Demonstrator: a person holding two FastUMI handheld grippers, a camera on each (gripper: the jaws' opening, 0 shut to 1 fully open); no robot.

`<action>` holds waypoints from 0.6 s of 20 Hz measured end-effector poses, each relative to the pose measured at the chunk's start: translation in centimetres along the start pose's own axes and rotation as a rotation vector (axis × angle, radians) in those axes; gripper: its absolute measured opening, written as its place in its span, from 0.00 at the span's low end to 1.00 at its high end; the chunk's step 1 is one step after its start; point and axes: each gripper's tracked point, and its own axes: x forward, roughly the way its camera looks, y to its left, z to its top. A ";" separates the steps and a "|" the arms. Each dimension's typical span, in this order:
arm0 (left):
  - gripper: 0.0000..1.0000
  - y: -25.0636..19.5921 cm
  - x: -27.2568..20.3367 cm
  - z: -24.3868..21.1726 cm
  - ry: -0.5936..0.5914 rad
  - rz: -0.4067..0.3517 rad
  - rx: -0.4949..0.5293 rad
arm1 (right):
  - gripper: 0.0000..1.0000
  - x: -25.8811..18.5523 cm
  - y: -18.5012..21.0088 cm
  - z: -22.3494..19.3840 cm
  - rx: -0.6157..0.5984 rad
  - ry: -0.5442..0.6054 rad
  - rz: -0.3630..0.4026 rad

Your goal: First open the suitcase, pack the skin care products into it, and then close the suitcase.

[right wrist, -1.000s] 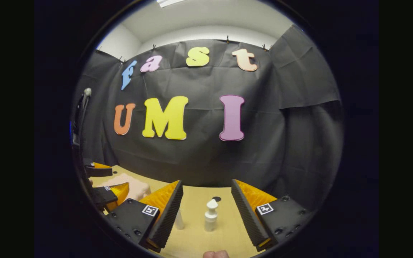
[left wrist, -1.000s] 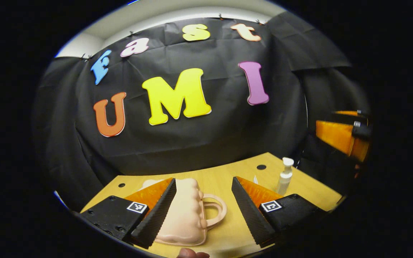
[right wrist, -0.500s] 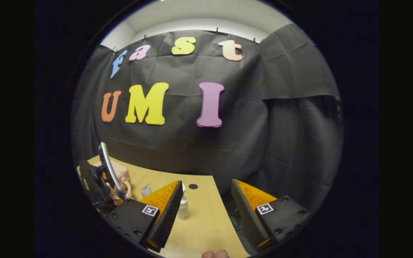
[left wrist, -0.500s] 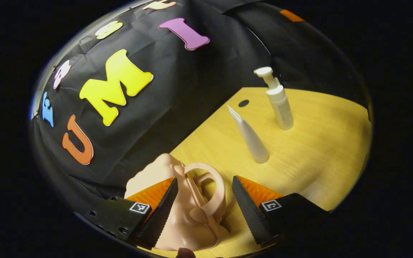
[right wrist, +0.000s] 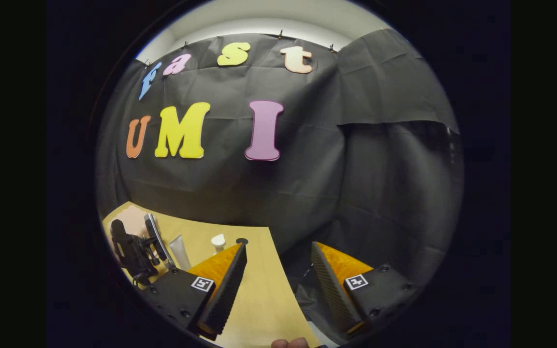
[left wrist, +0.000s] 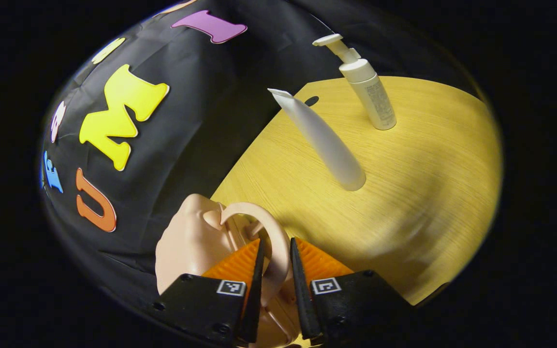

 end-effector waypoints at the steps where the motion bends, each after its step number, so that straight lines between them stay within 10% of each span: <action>1: 0.29 0.0 0.0 0.0 0.006 -0.001 0.003 | 0.80 -0.2 0.0 -0.3 -0.001 0.004 -0.004; 12: 0.08 1.4 -1.8 1.5 -0.018 -0.015 -0.112 | 0.80 -1.7 2.0 0.9 -0.025 -0.062 0.008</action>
